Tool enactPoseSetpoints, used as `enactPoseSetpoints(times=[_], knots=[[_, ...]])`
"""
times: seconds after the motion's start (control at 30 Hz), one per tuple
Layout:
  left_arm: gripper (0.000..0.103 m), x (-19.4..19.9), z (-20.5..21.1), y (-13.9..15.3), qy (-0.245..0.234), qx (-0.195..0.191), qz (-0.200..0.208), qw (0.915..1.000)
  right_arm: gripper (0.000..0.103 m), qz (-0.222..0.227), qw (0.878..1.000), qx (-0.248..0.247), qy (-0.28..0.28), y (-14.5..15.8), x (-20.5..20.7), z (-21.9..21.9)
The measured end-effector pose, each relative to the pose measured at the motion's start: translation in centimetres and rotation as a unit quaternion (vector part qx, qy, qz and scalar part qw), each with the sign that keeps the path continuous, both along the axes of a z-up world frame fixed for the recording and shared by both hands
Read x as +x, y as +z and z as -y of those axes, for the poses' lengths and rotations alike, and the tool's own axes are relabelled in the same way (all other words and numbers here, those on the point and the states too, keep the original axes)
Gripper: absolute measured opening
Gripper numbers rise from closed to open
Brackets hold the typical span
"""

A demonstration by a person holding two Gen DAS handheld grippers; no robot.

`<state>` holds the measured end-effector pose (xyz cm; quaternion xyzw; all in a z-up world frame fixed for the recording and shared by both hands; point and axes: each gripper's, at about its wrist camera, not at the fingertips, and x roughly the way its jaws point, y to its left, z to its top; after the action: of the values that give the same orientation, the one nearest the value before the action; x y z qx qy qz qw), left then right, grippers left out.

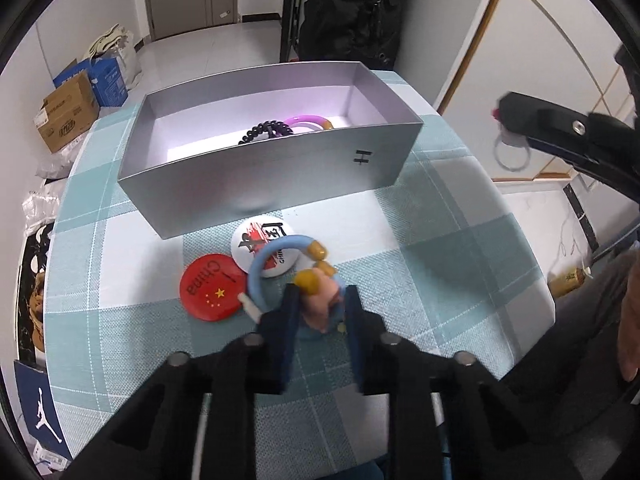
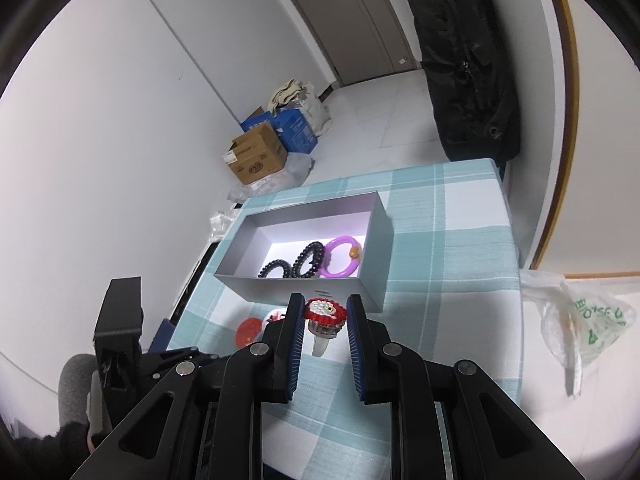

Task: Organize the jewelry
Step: 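Grasp the blue ring doll with the left tool while the right lifts the figure charm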

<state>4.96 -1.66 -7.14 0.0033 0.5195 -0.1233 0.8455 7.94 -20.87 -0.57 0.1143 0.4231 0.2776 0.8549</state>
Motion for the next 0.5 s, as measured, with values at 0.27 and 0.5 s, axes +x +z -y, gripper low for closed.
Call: enactPoseSetpoints(times=[0.27,0.5], knots=[[0.01,-0.08,-0.11,0.08,0.011,-0.019,-0.005,0.9997,0.02,0.003,1.0,0.009,-0.002,0.31,-0.1,0.33],[0.009,0.23,-0.05,0.71,0.001,-0.037,-0.003,0.9993,0.021,0.003,1.0,0.007,0.006,0.25,-0.2,-0.04]])
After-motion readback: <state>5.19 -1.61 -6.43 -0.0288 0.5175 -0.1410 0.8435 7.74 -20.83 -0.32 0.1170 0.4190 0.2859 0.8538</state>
